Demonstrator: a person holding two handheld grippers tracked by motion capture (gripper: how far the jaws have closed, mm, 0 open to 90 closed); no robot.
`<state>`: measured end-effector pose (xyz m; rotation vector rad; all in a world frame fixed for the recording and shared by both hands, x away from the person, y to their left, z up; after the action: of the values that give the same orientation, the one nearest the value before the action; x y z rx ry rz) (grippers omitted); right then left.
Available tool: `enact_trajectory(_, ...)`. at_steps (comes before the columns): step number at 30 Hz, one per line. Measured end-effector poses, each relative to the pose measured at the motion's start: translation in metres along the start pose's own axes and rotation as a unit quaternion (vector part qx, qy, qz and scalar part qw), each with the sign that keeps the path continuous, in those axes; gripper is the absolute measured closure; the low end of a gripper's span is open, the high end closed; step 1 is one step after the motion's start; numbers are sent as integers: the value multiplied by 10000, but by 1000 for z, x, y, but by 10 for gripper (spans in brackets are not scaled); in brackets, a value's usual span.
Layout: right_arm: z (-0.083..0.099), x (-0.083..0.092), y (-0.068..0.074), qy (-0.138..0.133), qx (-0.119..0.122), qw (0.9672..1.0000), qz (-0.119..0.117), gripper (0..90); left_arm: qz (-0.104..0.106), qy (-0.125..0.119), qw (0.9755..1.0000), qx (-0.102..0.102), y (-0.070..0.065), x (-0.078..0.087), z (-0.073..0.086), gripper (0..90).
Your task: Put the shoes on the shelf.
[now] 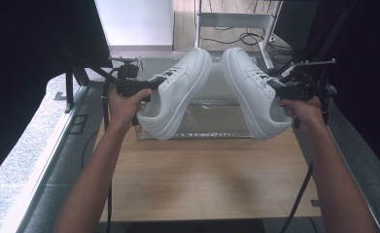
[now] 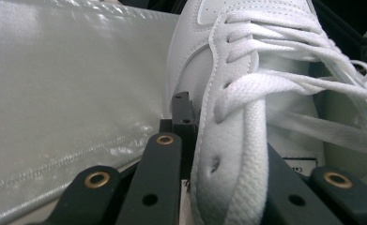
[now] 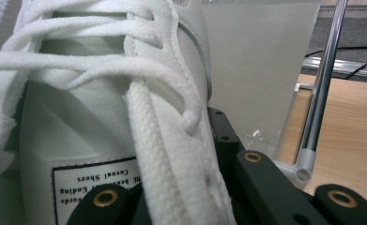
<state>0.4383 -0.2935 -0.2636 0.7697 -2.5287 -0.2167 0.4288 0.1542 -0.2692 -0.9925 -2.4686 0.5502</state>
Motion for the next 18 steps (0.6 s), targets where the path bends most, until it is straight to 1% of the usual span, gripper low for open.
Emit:
enact_trajectory(3, -4, -6, -1, 6, -47, 10000, 58, 869, -77, -10, 10000, 38, 4, -3, -5, 847)
enact_trajectory(4, -5, -8, -1, 7, -63, 10000, 66, 869, -115, -3, 9999, 80, 6, -6, -7, 847)
enact_trajectory(7, -10, -17, -1, 33, -127, 9998, 119, 868, -222, 5, 9996, 155, 12, -12, -12, 846)
enact_trajectory(11, -17, -33, -3, 61, -156, 9995, 258, 869, -368, -45, 9990, 266, 20, -21, -17, 847)
enact_trajectory(15, -22, -47, -3, 91, -236, 9991, 337, 868, -528, 1, 9981, 317, 27, -32, -20, 847)
enact_trajectory(18, -28, -56, -3, 161, -185, 9989, 398, 868, -663, 45, 9974, 292, 30, -39, -23, 847)
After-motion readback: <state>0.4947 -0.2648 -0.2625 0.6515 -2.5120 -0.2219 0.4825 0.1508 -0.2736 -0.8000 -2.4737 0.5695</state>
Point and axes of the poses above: each handheld gripper's, and its own axes: x roughly backward along the jaws, z roughly out of its underside, y roughly to its left, the point moved 1 cm from there along -x, roughly forward along the jaws, and after that the axes turned 12 degrees about -y, right-handed, at the moved point
